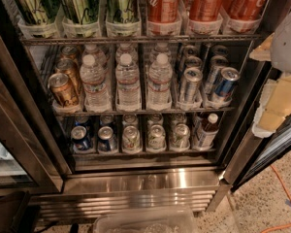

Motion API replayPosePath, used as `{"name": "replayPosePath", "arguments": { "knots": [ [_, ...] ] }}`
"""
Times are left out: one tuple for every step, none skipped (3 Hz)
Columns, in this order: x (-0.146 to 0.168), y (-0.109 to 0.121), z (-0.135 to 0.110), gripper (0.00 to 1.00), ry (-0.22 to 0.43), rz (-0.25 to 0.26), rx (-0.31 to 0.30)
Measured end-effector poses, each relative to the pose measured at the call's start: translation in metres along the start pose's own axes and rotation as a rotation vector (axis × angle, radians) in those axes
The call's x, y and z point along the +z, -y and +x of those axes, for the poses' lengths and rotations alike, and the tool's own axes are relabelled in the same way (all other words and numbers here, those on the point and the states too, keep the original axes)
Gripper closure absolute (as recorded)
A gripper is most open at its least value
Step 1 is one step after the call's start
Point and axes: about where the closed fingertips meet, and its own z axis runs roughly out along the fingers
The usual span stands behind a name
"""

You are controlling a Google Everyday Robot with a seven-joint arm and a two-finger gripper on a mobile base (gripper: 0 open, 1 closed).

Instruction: Pick green can from top shelf of fridge

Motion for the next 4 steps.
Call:
{"name": "replayPosePath", "arguments": {
  "knots": [
    [-0.002, -0.002, -0.010, 0.00, 0.014, 0.016, -0.031],
    [-0.002, -0.002, -0.010, 0.00, 0.014, 0.016, -0.031],
    [0.005, -0.007, -0.016, 0.00, 0.072, 0.050, -0.010],
    [0.023, -0.034, -0.050, 0.00, 0.192, 0.083, -0.041]
  ]
}}
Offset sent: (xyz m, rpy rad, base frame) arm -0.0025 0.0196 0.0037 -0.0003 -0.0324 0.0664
